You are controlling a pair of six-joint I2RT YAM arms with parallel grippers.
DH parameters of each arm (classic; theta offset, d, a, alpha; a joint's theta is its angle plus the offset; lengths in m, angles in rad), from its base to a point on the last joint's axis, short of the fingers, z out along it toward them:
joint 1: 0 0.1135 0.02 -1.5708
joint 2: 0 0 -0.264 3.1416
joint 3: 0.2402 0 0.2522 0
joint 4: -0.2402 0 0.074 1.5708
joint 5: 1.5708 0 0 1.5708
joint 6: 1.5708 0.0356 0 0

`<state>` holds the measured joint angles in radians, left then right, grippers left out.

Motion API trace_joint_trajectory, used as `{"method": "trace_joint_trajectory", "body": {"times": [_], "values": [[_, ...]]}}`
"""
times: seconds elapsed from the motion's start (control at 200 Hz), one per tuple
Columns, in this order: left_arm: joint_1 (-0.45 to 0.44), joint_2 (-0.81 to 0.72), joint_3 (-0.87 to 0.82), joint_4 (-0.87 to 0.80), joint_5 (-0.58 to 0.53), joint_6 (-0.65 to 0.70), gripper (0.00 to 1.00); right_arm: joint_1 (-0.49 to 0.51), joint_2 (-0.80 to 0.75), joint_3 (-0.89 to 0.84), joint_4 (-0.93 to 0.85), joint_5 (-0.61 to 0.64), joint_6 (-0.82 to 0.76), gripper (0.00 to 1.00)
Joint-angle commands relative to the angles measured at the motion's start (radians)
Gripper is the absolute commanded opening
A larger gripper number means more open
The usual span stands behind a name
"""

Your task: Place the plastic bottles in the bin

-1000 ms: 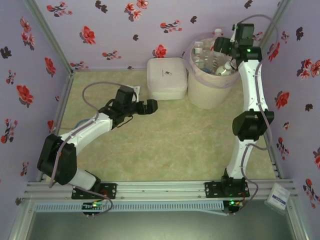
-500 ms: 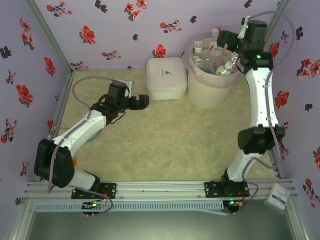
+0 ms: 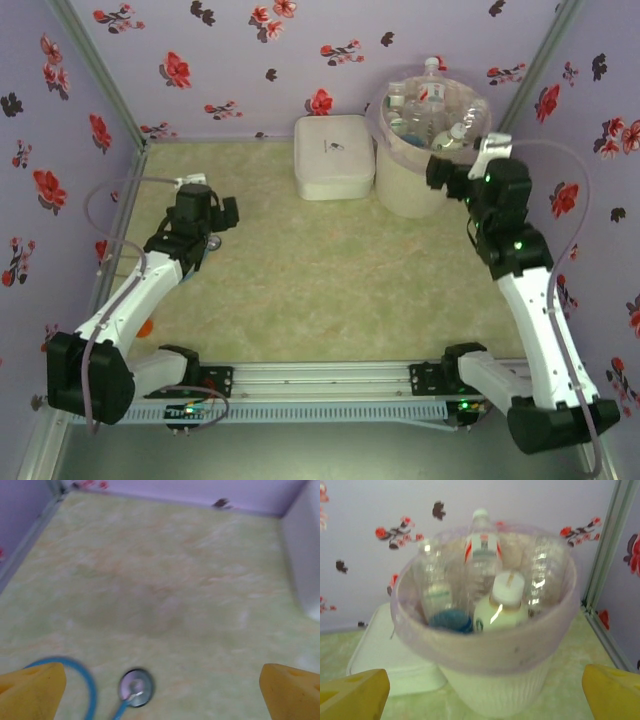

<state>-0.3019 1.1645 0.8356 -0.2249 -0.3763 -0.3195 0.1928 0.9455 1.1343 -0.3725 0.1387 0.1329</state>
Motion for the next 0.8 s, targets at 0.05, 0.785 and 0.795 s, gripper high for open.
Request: {"method": "trace_joint_trajectory", "body": {"times": [0.05, 0.785, 0.795], "values": [[0.047, -0.002, -0.119, 0.16, -0.147, 0.086, 1.0, 0.021, -0.059, -0.238, 0.106, 0.067, -0.035, 0.99], [0.198, 0.35, -0.3, 0.851, -0.021, 0.331, 1.0, -0.031, 0.483, -0.621, 0.956, 0.269, -0.145, 0.99], [0.2, 0.358, -0.304, 0.867, -0.017, 0.33, 1.0, -0.035, 0.487, -0.624, 0.965, 0.267, -0.14, 0.99]]}}
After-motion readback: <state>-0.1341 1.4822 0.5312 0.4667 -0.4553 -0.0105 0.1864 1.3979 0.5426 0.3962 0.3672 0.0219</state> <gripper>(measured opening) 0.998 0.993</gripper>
